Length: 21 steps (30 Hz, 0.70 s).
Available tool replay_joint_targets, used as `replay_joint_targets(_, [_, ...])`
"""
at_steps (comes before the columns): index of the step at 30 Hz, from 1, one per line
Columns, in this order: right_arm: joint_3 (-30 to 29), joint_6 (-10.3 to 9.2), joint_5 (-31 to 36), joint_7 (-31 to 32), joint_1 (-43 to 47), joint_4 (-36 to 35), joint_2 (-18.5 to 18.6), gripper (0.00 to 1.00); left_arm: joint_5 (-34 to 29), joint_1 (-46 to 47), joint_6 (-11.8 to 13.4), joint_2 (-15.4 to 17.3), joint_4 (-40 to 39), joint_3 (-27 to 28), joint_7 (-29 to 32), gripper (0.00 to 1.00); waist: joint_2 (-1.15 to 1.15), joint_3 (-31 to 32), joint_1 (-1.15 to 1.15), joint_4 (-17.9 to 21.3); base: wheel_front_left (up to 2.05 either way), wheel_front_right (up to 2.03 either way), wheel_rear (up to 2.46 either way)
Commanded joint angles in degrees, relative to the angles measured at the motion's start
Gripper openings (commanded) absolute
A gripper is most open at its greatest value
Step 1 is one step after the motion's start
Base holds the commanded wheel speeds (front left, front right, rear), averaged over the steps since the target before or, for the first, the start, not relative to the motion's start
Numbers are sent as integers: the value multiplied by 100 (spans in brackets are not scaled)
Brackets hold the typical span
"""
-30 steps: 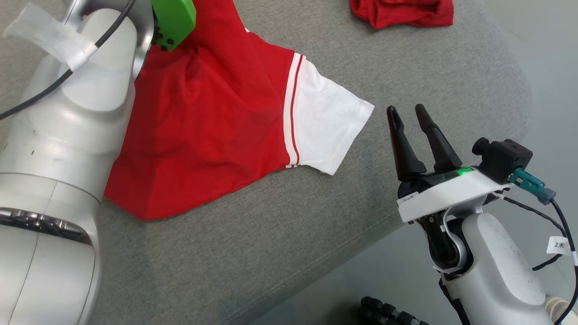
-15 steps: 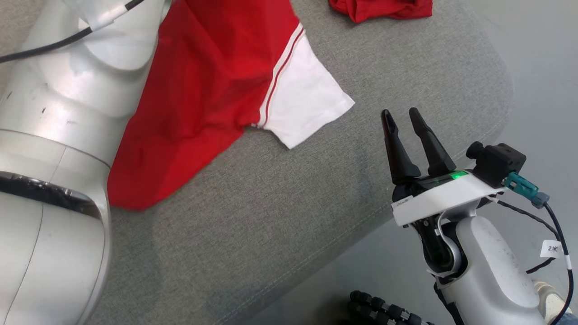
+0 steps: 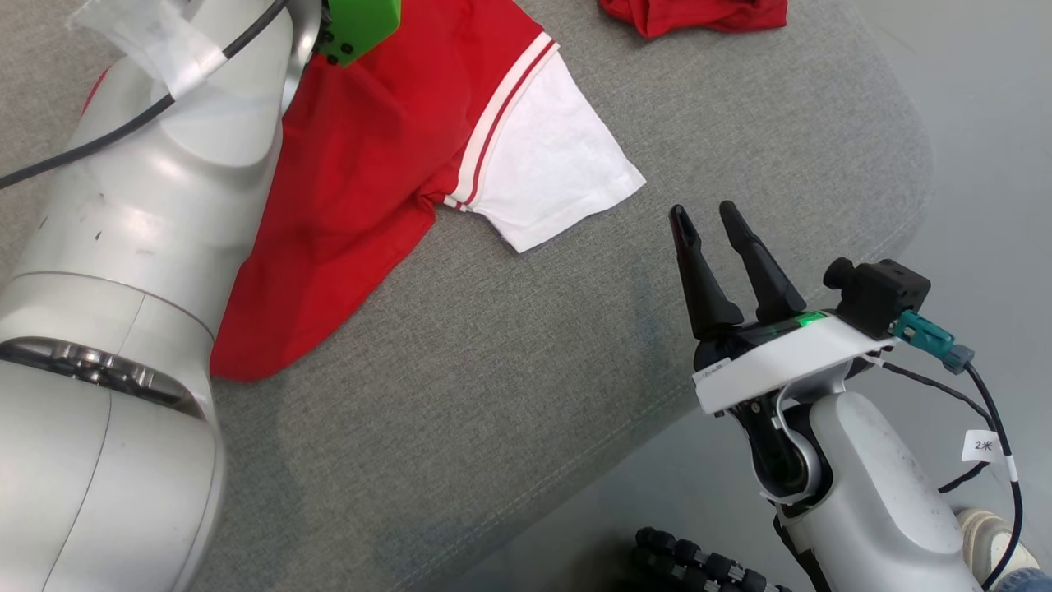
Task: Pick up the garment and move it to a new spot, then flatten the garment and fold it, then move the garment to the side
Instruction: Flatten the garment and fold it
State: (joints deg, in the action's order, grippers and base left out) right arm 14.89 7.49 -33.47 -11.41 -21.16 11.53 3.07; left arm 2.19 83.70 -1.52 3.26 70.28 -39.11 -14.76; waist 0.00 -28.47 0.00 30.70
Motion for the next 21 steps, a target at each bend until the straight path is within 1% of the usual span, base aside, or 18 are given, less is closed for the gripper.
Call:
replay_joint_targets(1, [35,0,-27,3,-60,35,4,100,45,-107,-28,2,51,17,33,100,0,17,0,-7,0,0,0])
replay_joint_targets(5, [98,0,-48,-20,-170,115,21,100,173,-183,-94,0,173,39,102,100,0,116,0,-110,0,0,0])
replay_joint_targets(11, [-4,0,-12,-12,-138,171,158,100,634,-562,-217,-29,219,255,95,100,0,408,0,-562,0,0,0])
replay_joint_targets(12, [-47,0,4,-7,-110,172,194,100,721,-658,-244,-30,190,287,80,100,0,465,0,-664,0,0,0])
replay_joint_targets(14, [-229,0,43,50,-6,133,287,100,1096,-1127,-292,-37,-34,396,10,100,0,655,0,-1057,0,0,0])
replay_joint_targets(15, [-279,0,60,58,28,128,301,100,1171,-1272,-286,-35,-112,420,-6,100,0,717,0,-1168,0,0,0])
replay_joint_targets(16, [-333,0,63,75,56,116,320,100,1214,-1393,-265,-36,-191,426,-12,100,0,773,0,-1274,0,0,0])
replay_joint_targets(17, [-430,0,107,116,150,110,353,100,1322,-1704,-230,-36,-351,450,-43,100,0,915,0,-1470,0,0,0])
replay_joint_targets(20, [-567,0,147,182,295,89,369,100,1446,-2199,-165,-38,-693,514,-45,100,0,1127,0,-1734,0,0,0])
replay_joint_targets(21, [-611,0,205,244,380,65,368,100,1512,-2570,-141,-6,-896,578,-43,100,0,1253,0,-1860,0,0,0])
